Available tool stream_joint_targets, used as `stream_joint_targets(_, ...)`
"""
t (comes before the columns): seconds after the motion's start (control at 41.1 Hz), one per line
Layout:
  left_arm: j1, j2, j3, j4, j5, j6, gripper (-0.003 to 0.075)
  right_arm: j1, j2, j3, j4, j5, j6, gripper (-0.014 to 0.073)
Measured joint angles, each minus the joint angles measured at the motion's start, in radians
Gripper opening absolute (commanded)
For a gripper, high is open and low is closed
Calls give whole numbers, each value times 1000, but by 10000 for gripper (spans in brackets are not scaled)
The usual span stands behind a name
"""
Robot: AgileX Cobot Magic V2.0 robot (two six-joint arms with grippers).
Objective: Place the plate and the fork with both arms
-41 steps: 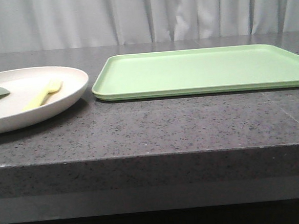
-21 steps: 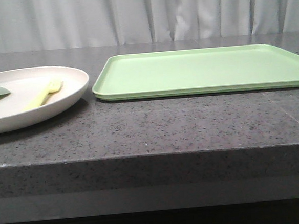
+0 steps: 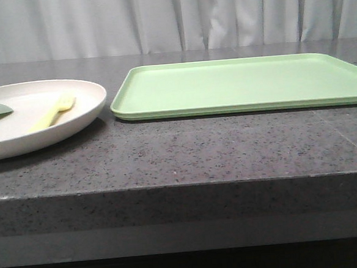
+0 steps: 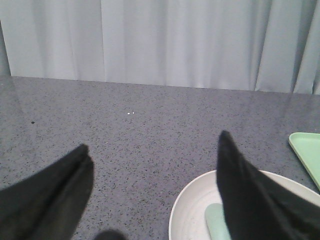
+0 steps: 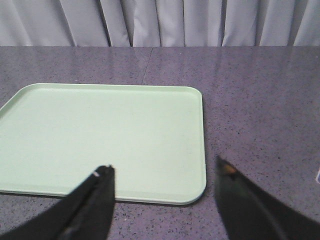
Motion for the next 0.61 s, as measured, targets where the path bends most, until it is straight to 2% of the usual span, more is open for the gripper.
stream_joint_targets(0.268,0,7,0,0,3,0,642,0,0,0,0,-1,0,584)
stream_joint_targets(0.365,0,40,-44,-4,58,0,642,0,0,0,0,-1,0,584)
stream_joint_targets(0.462,0,131,-135,-4,176,0,642,0,0,0,0,-1,0,584)
stream_joint_targets(0.608,0,326,-349,-4,442,0,642,0,0,0,0,-1,0,584)
